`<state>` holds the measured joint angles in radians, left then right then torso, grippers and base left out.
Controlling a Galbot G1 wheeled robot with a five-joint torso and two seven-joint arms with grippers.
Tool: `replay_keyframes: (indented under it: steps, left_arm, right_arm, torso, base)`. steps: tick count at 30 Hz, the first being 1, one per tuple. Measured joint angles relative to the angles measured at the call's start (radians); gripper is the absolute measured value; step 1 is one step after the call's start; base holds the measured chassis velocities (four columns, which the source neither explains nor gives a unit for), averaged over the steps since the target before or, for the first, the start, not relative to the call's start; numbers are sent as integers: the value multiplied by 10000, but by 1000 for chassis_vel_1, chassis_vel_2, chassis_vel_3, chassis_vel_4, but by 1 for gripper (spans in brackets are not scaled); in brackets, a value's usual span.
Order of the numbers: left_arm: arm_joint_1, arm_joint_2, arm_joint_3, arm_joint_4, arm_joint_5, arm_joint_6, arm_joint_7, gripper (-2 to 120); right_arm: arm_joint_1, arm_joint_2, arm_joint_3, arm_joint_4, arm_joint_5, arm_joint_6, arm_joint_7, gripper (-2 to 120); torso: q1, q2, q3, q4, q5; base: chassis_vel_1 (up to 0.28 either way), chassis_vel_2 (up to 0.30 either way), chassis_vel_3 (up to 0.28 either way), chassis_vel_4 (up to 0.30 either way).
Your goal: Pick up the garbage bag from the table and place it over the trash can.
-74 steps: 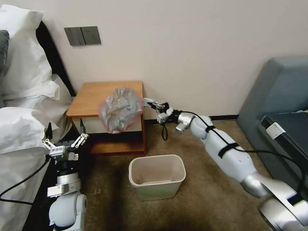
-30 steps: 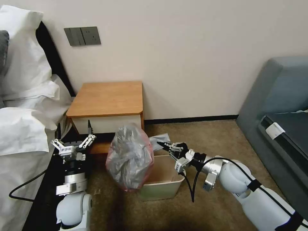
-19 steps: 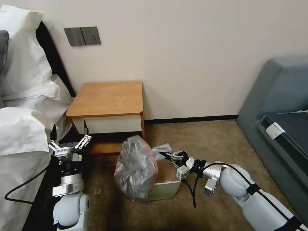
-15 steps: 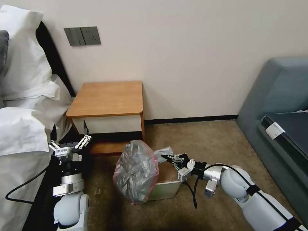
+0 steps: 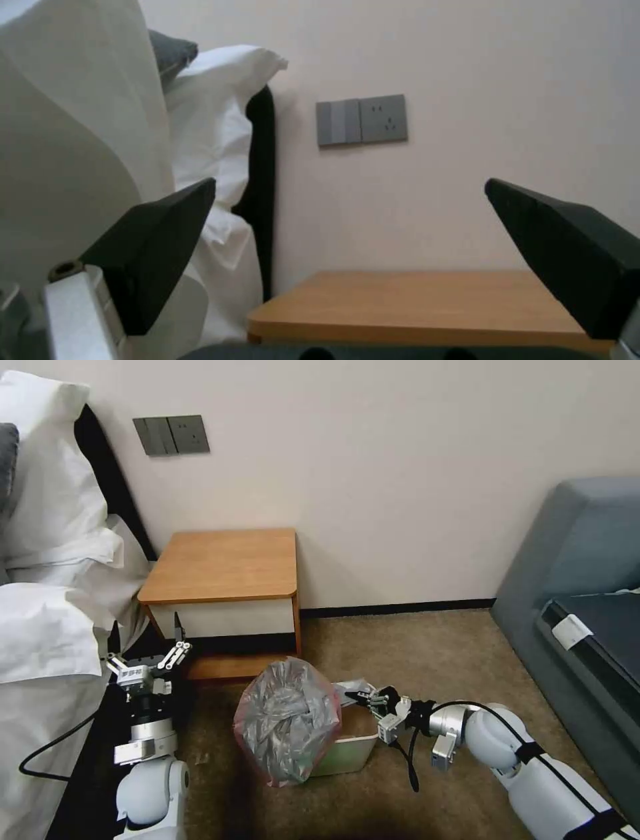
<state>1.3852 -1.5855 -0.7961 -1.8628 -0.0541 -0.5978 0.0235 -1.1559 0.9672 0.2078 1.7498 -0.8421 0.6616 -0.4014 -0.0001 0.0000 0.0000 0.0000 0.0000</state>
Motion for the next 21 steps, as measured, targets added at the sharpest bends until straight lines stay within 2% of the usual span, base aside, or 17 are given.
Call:
replay_keyframes:
  steps: [17, 20, 21]
  left_arm:
    - [-17, -8, -39, 213, -16, -181, -57, 100]
    - [-49, -6, -27, 229, -21, -189, -59, 100]
    - [-49, -6, -27, 229, -21, -189, -59, 100]
  right_arm:
    - [58, 8, -54, -71, 160, 105, -340, 0]
    - [95, -43, -27, -83, 327, 105, -538, 14]
    - [95, -43, -27, -83, 327, 105, -538, 14]
  torso:
    - [0, 0, 0, 0, 0]
    - [1, 0, 0, 0, 0]
    - [1, 0, 0, 0, 0]
  base:
    - [0, 0, 0, 0]
    - [0, 0, 0, 0]
    - [0, 0, 0, 0]
